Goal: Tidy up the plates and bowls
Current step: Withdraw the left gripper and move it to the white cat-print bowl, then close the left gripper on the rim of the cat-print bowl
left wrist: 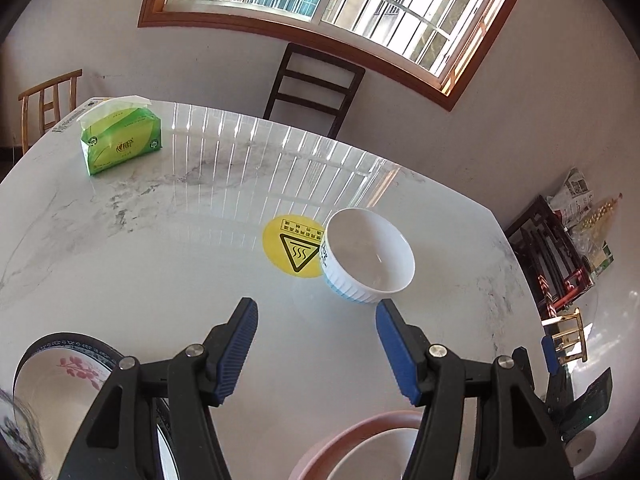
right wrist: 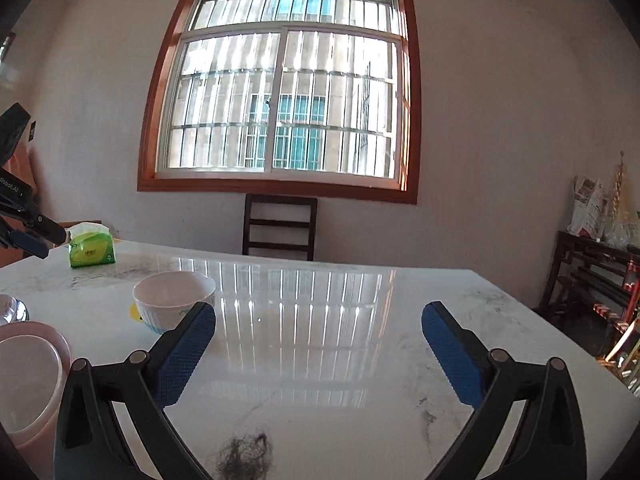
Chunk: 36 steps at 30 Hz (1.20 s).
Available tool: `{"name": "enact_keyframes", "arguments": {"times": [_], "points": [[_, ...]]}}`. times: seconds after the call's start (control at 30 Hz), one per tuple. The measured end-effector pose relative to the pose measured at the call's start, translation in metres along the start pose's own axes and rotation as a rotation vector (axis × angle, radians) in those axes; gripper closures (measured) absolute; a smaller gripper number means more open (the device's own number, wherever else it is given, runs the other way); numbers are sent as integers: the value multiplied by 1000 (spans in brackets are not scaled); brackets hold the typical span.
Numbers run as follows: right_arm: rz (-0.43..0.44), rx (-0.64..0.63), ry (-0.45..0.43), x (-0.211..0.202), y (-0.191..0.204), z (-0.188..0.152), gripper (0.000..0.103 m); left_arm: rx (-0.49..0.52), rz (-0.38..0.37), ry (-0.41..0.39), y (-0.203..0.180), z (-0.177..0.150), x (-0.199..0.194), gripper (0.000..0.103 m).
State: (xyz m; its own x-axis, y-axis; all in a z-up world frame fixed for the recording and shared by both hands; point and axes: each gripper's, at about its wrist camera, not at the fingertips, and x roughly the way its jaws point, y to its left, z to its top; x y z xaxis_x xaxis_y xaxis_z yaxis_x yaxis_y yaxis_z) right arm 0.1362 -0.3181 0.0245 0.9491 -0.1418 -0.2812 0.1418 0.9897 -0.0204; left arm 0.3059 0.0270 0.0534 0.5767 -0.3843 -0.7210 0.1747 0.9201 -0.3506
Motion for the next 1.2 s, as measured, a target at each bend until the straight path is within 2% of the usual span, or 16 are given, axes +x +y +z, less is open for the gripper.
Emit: {"name": "enact_keyframes", "arguments": {"times": [0.07, 0.2, 0.27, 0.37, 0.43, 0.53, 0.57, 0.63, 0.67, 0.7, 0.77, 0.83, 1.0, 1.13, 1.17, 1.2], "points": [[10, 65, -8, -1, -14, -1, 0, 7, 12, 8, 0, 4, 8, 40], [174, 22, 74, 14, -7, 3, 0, 66, 12, 44, -6, 16, 25, 40], [264, 1, 175, 32, 4, 17, 0, 95, 37, 84, -10, 24, 37, 40], [438, 88, 372, 73, 11, 43, 0, 92, 27, 121, -11, 35, 56, 40], [470, 90, 473, 102, 19, 57, 0, 75, 10, 174, -10, 42, 73, 40], [555, 76, 582, 136, 31, 70, 1, 71, 7, 203, -10, 50, 92, 40], [564, 74, 624, 148, 35, 73, 3, 75, 7, 221, -11, 53, 98, 40], [569, 57, 686, 169, 41, 75, 26, 79, -3, 246, -12, 56, 110, 40], [563, 38, 705, 178, 45, 75, 44, 81, -7, 255, -14, 58, 115, 40], [552, 16, 720, 186, 49, 75, 53, 85, -9, 265, -15, 59, 120, 40], [521, -10, 768, 201, 57, 71, 59, 98, 4, 273, -19, 60, 128, 40], [558, 32, 820, 212, 61, 67, 60, 119, 13, 273, -20, 60, 134, 40], [505, -3, 845, 224, 73, 65, 60, 150, 30, 296, -25, 56, 147, 40], [484, -82, 891, 234, 94, 56, 63, 108, 75, 322, -16, 54, 165, 40], [460, -110, 898, 235, 98, 53, 67, 81, 78, 331, -12, 53, 168, 48], [457, -123, 913, 238, 101, 50, 79, 59, 69, 347, -9, 52, 173, 71]]}}
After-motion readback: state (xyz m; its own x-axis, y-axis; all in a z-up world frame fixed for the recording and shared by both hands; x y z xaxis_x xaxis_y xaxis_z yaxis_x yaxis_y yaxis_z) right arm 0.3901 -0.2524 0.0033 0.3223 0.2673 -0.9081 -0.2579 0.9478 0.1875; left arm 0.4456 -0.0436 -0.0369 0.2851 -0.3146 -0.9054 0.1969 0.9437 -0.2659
